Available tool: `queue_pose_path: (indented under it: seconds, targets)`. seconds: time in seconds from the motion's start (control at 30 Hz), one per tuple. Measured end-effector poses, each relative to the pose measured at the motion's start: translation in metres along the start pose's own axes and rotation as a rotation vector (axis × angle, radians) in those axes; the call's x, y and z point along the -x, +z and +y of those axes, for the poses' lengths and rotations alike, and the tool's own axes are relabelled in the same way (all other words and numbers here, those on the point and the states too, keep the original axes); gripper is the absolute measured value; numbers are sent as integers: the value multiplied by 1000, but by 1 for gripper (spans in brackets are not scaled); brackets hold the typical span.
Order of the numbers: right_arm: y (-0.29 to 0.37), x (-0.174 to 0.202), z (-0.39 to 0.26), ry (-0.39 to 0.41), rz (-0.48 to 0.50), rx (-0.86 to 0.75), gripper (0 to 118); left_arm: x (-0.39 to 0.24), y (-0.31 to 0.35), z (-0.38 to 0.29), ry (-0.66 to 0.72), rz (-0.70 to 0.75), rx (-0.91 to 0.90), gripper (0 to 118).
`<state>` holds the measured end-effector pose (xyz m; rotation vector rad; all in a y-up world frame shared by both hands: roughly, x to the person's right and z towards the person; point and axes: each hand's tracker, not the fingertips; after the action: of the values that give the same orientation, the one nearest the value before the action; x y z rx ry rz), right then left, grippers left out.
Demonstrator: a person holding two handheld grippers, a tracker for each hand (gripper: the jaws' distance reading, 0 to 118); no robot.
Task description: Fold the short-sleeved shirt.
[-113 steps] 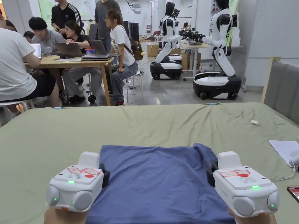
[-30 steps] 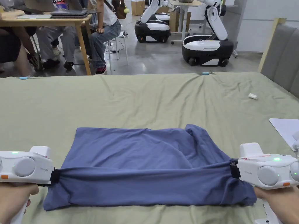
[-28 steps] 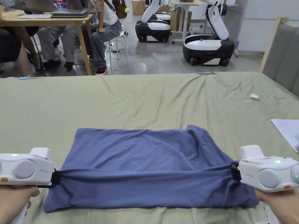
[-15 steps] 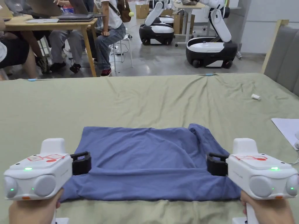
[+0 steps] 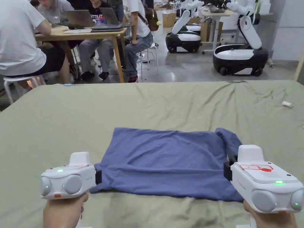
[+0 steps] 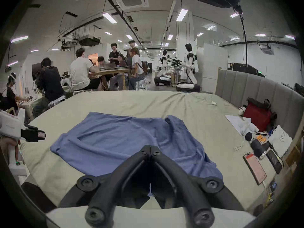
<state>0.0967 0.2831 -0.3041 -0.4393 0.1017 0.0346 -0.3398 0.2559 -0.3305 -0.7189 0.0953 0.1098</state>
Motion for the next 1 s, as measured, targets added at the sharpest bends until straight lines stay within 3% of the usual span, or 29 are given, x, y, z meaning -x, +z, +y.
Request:
queue_pose_path:
  seconds: [0.1, 0.17, 0.2, 0.23, 0.33, 0.37, 0.6, 0.67, 0.7, 0.73, 0.8, 0.9, 0.93, 1.0]
  targets:
    - [1, -5, 1, -2, -2, 11, 0, 22, -15, -9, 40, 4, 45, 4]
    - [0, -7, 1, 2, -3, 15, 0, 28, -27, -13, 32, 35, 55, 84]
    - [1, -9, 2, 6, -5, 17, 0, 30, -34, -14, 30, 41, 61, 113]
    - [2, -10, 3, 11, -6, 18, 0, 31, -40, -14, 28, 47, 78, 117]
    - [3, -22, 3, 27, -19, 16, 0, 25, -52, -13, 18, 39, 70, 109]
    - [2, -29, 2, 27, -25, 19, 0, 23, -61, -11, 19, 37, 90, 102]
    - [-1, -84, -17, 20, -126, 69, 0, -9, -95, -17, -77, 59, 170, 95]
    - [-4, -102, -25, 12, -162, 97, 0, -12, -91, -15, -94, 59, 163, 87]
    - [-6, -111, -29, 4, -174, 106, 0, -15, -86, -14, -98, 58, 168, 80]
    - [-8, -120, -34, -6, -194, 123, 0, -17, -82, -12, -105, 61, 172, 60]
    - [-8, -132, -37, -38, -215, 161, 0, -22, -77, -9, -154, 74, 154, 1]
    - [-18, -149, -49, -91, -196, 200, 3, -22, -72, -4, -184, 65, 162, 1]
    - [-20, -152, -53, -113, -152, 201, 31, -20, -70, -3, -186, 61, 157, 1]
    - [-29, -154, -57, -102, -154, 216, 106, -19, -58, 1, -156, 48, 134, 1]
